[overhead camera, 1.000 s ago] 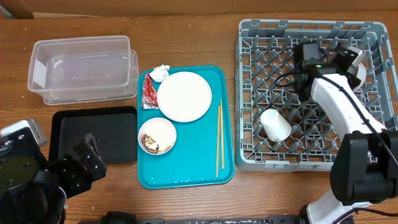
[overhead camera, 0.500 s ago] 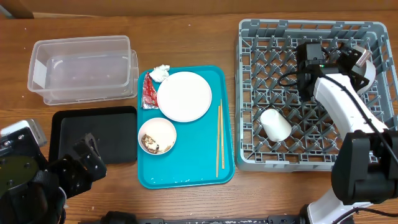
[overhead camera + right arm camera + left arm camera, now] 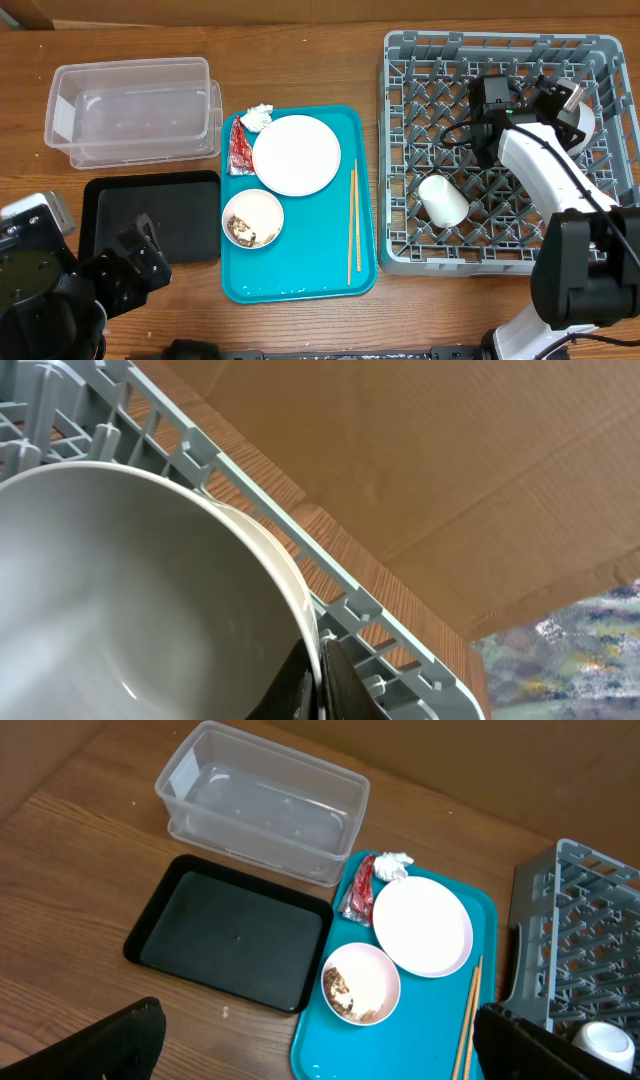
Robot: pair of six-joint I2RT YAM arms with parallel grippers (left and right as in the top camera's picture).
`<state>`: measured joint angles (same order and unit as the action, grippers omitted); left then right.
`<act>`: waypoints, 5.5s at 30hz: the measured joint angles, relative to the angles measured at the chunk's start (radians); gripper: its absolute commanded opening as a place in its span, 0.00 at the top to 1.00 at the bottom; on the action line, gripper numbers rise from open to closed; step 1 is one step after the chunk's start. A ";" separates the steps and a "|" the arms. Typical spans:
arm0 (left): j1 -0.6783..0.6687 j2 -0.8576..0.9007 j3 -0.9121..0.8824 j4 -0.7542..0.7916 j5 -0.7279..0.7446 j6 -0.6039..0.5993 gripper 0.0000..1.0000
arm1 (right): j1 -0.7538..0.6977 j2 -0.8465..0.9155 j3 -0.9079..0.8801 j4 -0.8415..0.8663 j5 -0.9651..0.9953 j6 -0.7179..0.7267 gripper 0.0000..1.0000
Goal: Sort waste into correct bins and load items into the dishwasher
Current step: 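Lower the white bowl into the rack and release it, then reach the right gripper to the pink plate edge and grasp it, then carry the pink plate to the rack's back right and stand it upright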
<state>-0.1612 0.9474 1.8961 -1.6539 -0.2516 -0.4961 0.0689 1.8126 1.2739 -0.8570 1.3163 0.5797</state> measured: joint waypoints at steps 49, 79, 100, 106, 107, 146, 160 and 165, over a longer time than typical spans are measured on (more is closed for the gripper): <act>0.000 0.000 0.000 0.000 0.000 0.000 0.00 | 0.555 0.048 0.423 -0.284 -0.380 -0.061 0.60; 0.000 0.000 0.000 0.000 0.000 0.000 0.00 | 0.457 0.357 0.425 -0.018 -1.373 0.051 0.61; 0.000 0.000 0.000 0.000 0.000 0.000 0.00 | 0.450 0.364 0.425 -0.116 -1.377 0.063 0.96; 0.000 0.000 0.000 0.000 -0.001 0.000 0.00 | 0.438 0.151 0.420 -0.131 -1.274 -0.018 0.96; 0.000 0.000 0.000 0.000 -0.001 0.000 0.00 | 0.436 0.101 0.420 -0.133 -1.249 -0.028 0.96; 0.000 0.000 0.000 0.000 0.000 0.000 0.00 | -0.048 -0.165 0.089 -0.137 -0.124 0.116 0.96; 0.000 0.000 0.000 0.000 -0.001 0.000 0.00 | -0.028 -0.078 0.088 -0.114 -0.212 0.026 0.96; 0.000 0.000 0.000 0.000 -0.001 0.000 0.00 | 0.034 -0.078 0.090 -0.127 -0.215 0.001 0.79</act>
<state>-0.1612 0.9474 1.8961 -1.6543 -0.2523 -0.4961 0.1032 1.7344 1.3640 -0.9844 1.1015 0.5808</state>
